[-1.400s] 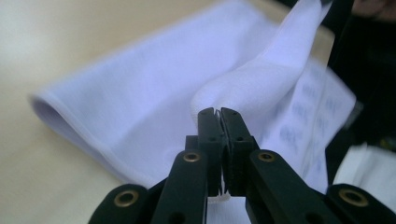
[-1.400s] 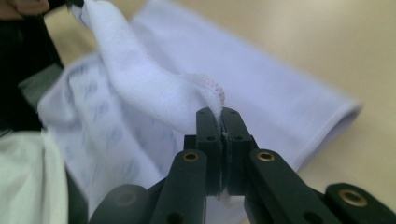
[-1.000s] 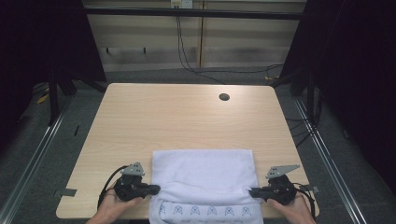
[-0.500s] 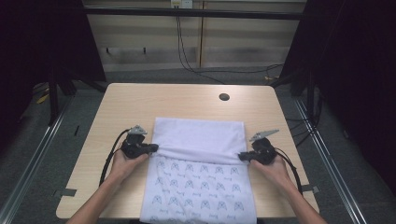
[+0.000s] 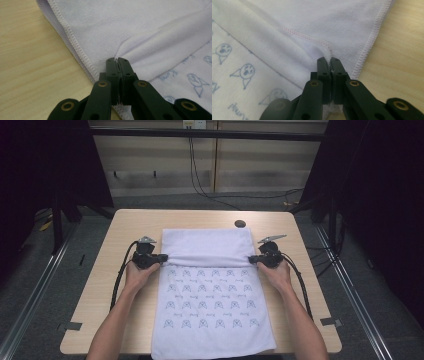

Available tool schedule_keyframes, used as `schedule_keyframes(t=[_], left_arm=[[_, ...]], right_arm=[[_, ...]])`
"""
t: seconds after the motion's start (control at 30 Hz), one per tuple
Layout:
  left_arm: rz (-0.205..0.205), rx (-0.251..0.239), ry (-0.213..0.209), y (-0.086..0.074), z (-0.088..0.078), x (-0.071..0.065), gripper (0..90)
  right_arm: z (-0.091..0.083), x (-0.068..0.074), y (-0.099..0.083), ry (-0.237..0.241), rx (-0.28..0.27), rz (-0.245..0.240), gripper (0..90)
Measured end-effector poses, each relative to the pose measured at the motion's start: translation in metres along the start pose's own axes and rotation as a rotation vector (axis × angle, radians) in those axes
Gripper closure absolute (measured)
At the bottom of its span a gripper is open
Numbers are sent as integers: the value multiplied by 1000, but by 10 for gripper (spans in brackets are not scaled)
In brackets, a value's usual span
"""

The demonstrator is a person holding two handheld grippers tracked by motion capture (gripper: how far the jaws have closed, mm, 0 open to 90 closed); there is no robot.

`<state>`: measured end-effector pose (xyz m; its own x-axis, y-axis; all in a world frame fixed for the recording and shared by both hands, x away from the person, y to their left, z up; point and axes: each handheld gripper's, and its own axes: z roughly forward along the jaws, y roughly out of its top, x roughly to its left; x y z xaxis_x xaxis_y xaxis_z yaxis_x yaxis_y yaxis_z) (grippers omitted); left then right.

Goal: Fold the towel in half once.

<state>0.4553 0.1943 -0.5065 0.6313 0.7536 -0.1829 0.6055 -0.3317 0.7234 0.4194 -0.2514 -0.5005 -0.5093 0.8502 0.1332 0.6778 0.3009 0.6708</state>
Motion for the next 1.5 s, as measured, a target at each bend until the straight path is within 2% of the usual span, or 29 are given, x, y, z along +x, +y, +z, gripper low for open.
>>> schedule_keyframes(t=[0.07, 0.17, 0.23, 0.3, 0.37, 0.43, 0.5, 0.53, 0.57, 0.63, 0.7, 0.73, 0.8, 0.93, 1.03, 1.07, 1.1, 1.17, 1.27, 1.3, 1.37, 1.43, 1.5], left_arm=[[13, -1, 51, 6, 5, -4, 882], [20, 25, 69, 13, 8, -5, 882], [11, 22, 53, 14, 4, -5, 882], [28, 8, 16, 16, -6, -5, 882], [10, -43, -13, 19, -19, -4, 882], [-4, -120, -45, 27, -38, -5, 882], [12, -178, -63, 35, -60, -11, 882], [28, -199, -64, 39, -69, -17, 883], [68, -197, -62, 43, -80, -22, 882], [114, -219, -71, 47, -99, -34, 882], [139, -267, -99, 47, -120, -43, 882], [140, -292, -117, 43, -130, -47, 881], [150, -312, -139, 32, -146, -54, 881], [189, -293, -164, 12, -168, -69, 881], [207, -329, -196, 10, -187, -82, 881], [206, -369, -223, 10, -195, -86, 881], [198, -380, -249, 9, -197, -88, 881], [231, -352, -228, 2, -200, -98, 881], [218, -325, -264, -18, -198, -105, 881], [227, -302, -263, -27, -196, -108, 881], [218, -256, -281, -44, -188, -111, 881], [219, -190, -282, -62, -175, -114, 879], [229, -96, -268, -79, -157, -115, 878]], right_arm=[[4, -1, 2, -25, -17, 28, 884], [8, 0, 6, -59, -26, 31, 884], [7, -2, 7, -52, -30, 32, 884], [1, -3, 8, -34, -54, 34, 884], [-13, -7, 14, 10, -107, 41, 884], [-29, -9, 22, 32, -171, 43, 883], [-50, -9, 34, 51, -239, 32, 884], [-61, -7, 39, 61, -269, 21, 884], [-72, -5, 45, 62, -296, 7, 884], [-94, 0, 53, 68, -336, -20, 883], [-114, 6, 56, 79, -368, -42, 884], [-123, 10, 54, 89, -378, -52, 883], [-138, 20, 45, 122, -408, -70, 884], [-160, 42, 20, 150, -400, -143, 884], [-177, 53, 10, 162, -409, -170, 884], [-183, 56, 8, 162, -419, -179, 884], [-191, 60, 5, 164, -440, -192, 884], [-198, 62, 1, 168, -444, -201, 884], [-197, 64, -14, 173, -414, -197, 883], [-195, 65, -21, 174, -394, -197, 883], [-188, 66, -37, 188, -355, -188, 883], [-181, 70, -54, 202, -300, -189, 880], [-170, 75, -72, 223, -238, -186, 871]])
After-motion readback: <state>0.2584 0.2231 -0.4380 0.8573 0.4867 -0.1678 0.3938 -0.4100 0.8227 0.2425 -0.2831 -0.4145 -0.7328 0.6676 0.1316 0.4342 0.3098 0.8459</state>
